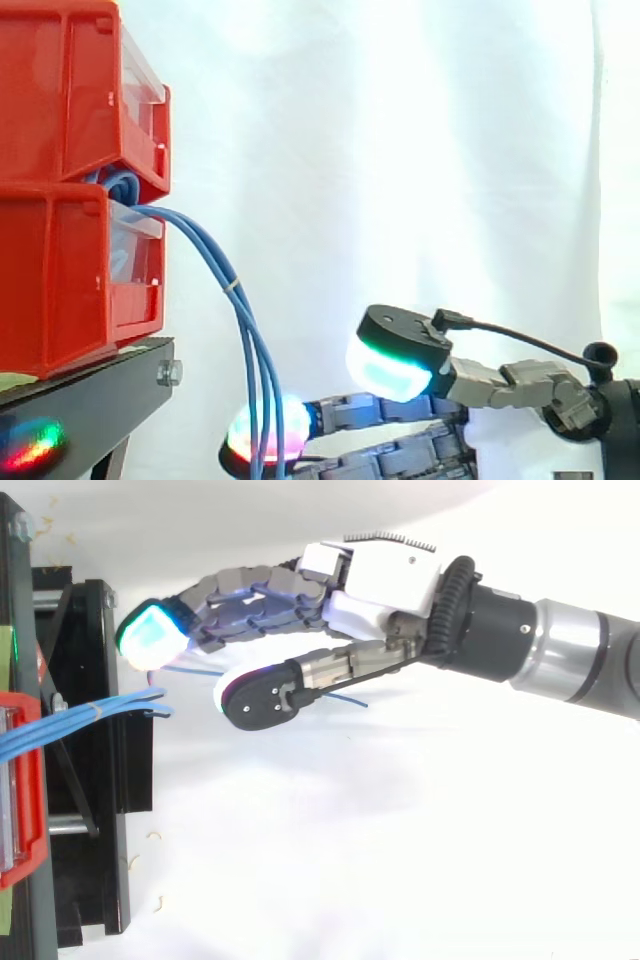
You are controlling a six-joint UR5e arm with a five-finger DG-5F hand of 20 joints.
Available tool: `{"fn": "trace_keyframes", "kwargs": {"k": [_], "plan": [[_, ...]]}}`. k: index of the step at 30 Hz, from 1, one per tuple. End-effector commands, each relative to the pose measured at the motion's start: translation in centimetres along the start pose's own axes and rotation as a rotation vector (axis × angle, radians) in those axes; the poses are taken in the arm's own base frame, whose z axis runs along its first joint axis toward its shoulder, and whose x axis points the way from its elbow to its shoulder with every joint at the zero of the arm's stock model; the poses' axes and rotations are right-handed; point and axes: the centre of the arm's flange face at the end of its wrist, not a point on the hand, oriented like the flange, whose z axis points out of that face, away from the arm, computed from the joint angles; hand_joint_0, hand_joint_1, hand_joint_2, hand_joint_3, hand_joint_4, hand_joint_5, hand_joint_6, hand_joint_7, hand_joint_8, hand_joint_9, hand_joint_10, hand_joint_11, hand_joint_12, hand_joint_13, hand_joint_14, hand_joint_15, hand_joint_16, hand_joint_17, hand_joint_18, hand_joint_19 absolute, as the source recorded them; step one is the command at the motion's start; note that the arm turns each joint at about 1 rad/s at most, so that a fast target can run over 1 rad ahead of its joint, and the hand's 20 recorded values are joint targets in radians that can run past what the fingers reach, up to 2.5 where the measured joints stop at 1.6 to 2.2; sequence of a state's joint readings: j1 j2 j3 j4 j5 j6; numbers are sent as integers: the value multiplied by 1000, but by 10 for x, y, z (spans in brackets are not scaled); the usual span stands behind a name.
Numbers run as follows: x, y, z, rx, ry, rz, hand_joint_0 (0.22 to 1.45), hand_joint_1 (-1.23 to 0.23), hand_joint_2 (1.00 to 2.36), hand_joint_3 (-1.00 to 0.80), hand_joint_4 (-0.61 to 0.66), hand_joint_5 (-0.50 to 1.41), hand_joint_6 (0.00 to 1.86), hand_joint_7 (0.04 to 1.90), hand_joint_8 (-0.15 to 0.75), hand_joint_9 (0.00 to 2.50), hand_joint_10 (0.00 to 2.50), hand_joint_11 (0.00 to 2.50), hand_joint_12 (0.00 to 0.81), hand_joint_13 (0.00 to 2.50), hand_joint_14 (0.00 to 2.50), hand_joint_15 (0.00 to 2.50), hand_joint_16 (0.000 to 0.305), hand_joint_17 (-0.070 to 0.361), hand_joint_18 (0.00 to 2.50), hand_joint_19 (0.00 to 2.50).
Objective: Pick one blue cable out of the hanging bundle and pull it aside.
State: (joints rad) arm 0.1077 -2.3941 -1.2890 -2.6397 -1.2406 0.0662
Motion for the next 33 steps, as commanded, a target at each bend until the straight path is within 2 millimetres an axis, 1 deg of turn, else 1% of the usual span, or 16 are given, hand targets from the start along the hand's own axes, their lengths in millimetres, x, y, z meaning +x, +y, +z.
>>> {"fn": "trace_keyframes", "kwargs": {"k": [1,2,4,6,11,13,16,29,33], "plan": [[5,6,9,-20,6,5,472,-683,1000,-500,115,-190,501,595,175,479,0,0,326,416,12,281,51,115,161,442],[9,11,12,-28,8,-12,472,-682,1000,-500,119,-189,501,595,173,480,0,0,327,419,12,281,51,115,162,438],[12,15,15,-42,8,-32,469,-682,1000,-500,119,-188,501,597,176,481,0,0,327,425,12,286,51,115,162,440],[20,19,17,-58,15,-80,470,-680,1001,-500,125,-185,501,600,175,482,0,0,328,429,13,283,51,115,165,440],[32,19,16,-62,18,-120,468,-678,1000,-500,144,-174,501,616,179,498,2,0,328,438,12,301,51,116,181,446],[42,20,15,-75,28,-126,468,-679,1000,-500,146,-170,501,620,182,506,2,0,329,448,13,306,52,116,183,453],[47,19,14,-72,29,-125,469,-679,1000,-500,165,-158,501,635,185,527,0,7,331,462,13,310,52,116,198,454],[47,19,13,-61,26,-126,499,-718,1000,-500,208,-103,502,708,185,586,0,14,319,535,14,345,49,111,292,485],[47,27,17,-71,27,-118,507,-719,1000,-500,218,-81,502,756,185,620,0,31,315,553,15,351,49,109,320,493]]}}
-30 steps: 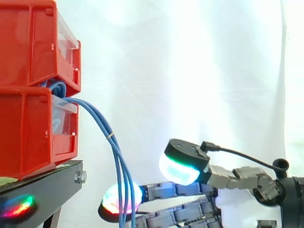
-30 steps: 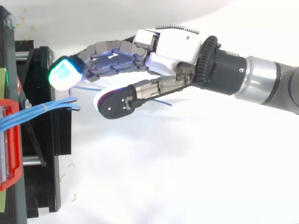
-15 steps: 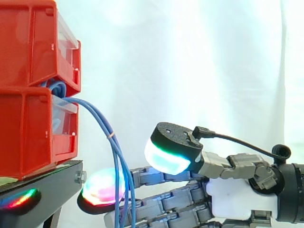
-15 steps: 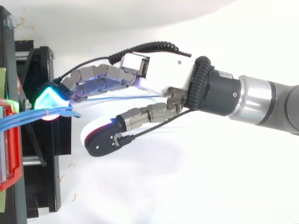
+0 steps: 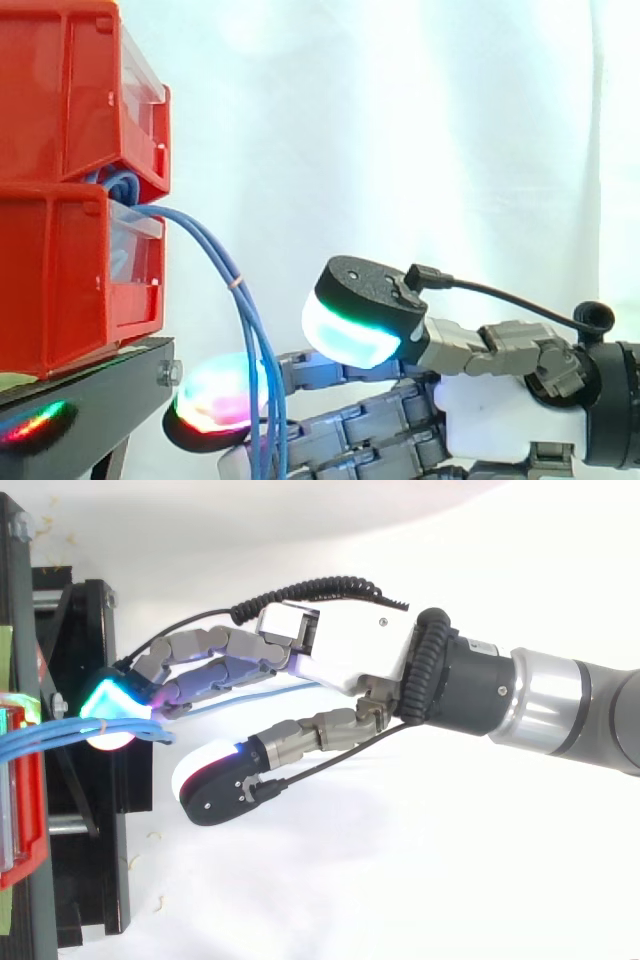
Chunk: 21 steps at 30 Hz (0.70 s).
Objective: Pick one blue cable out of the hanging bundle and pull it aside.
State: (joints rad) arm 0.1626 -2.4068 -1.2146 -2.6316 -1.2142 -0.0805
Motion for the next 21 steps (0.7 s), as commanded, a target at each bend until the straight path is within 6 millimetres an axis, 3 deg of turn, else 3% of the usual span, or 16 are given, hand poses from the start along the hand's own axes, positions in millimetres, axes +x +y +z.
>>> {"fn": "trace_keyframes", "kwargs": {"k": [1,10,21], "plan": [[-4,8,4,-2,-1,7,509,-718,1000,-500,227,-77,502,769,186,631,0,28,314,562,15,352,49,109,324,493],[-9,19,7,67,28,9,524,-704,1000,-500,226,-42,503,923,192,689,1,59,313,604,16,373,47,106,374,512],[-15,28,12,63,26,15,537,-694,1000,-500,219,-29,503,973,193,720,3,79,313,632,17,388,46,105,403,530]]}}
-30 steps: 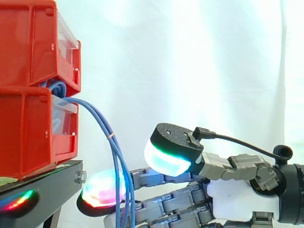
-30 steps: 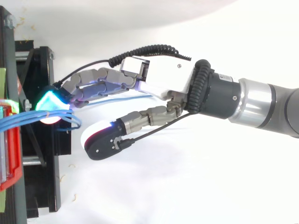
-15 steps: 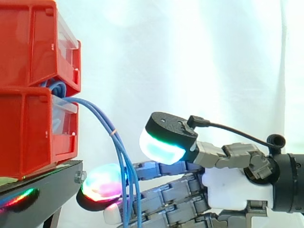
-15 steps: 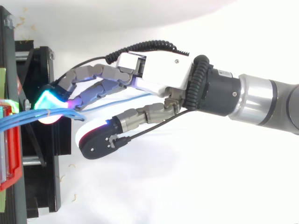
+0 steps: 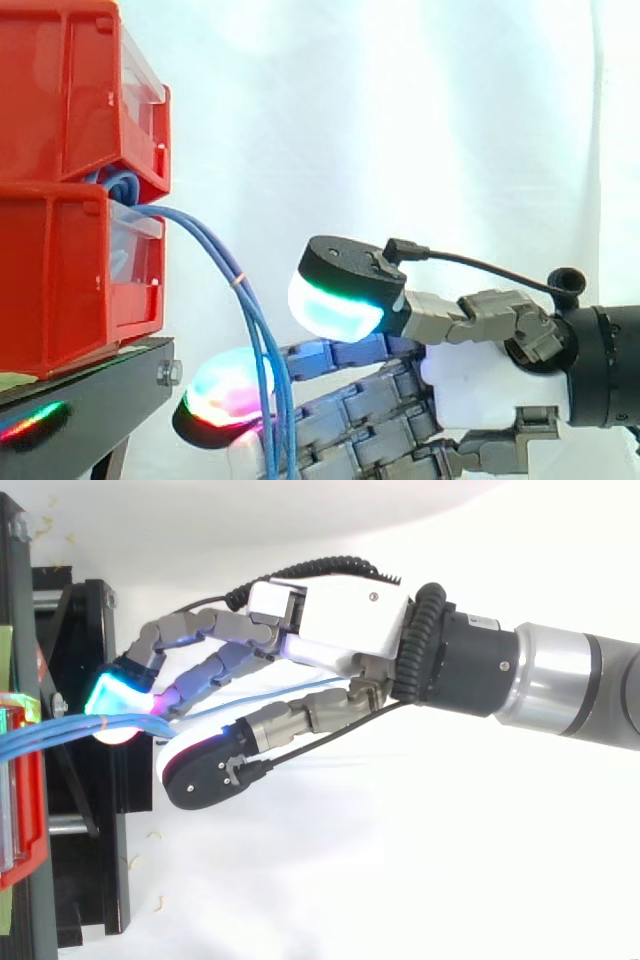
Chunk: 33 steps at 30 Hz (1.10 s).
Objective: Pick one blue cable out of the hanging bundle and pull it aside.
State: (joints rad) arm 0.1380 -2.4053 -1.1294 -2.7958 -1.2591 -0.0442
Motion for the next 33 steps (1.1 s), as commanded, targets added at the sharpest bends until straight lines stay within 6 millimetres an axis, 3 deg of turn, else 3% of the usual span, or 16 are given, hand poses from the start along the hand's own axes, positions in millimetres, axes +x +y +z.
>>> {"fn": "trace_keyframes", "kwargs": {"k": [1,20,23,25,33], "plan": [[-1,7,3,-10,5,5,537,-693,1000,-500,215,-29,503,973,193,720,4,79,312,632,17,394,46,104,403,538],[-7,25,6,29,22,-15,572,-747,1004,-435,97,-5,500,1325,190,741,5,103,307,637,19,403,45,101,417,550],[-7,26,6,27,22,-14,570,-763,1005,-427,94,-21,563,1234,194,746,5,119,309,641,17,403,45,101,427,558],[-8,27,6,26,20,-14,567,-786,1005,-428,117,-38,659,1057,194,763,5,134,312,652,18,408,45,101,442,556],[-11,45,1,27,19,-23,524,-716,1000,-500,131,-30,695,968,210,815,6,133,320,681,17,405,47,105,482,562]]}}
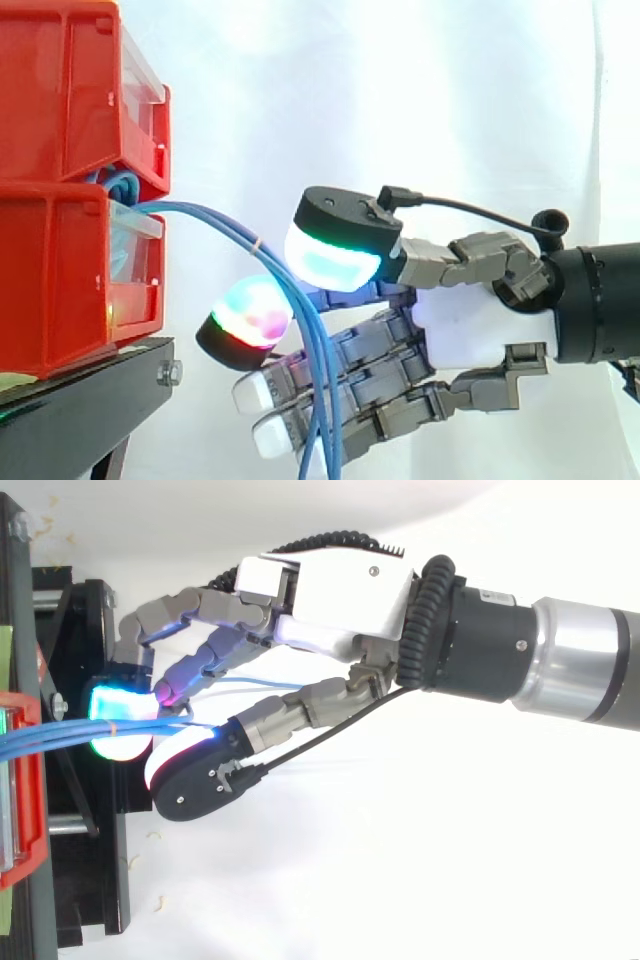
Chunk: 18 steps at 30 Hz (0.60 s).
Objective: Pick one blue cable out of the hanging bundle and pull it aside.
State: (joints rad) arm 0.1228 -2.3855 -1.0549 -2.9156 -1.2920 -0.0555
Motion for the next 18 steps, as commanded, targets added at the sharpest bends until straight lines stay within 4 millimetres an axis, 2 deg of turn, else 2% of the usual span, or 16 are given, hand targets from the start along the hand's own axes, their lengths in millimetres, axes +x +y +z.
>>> {"fn": "trace_keyframes", "kwargs": {"k": [1,11,18], "plan": [[-1,7,-3,5,0,-6,524,-712,1000,-500,131,-28,691,976,212,823,6,130,319,682,17,406,46,105,483,563],[-1,16,-1,-5,-1,-3,547,-692,1000,-497,127,-19,686,984,210,873,6,145,320,712,17,413,45,101,516,567],[-2,26,-2,13,0,-8,570,-698,1005,-430,107,-23,692,1020,213,875,7,166,317,719,18,425,44,98,527,576]]}}
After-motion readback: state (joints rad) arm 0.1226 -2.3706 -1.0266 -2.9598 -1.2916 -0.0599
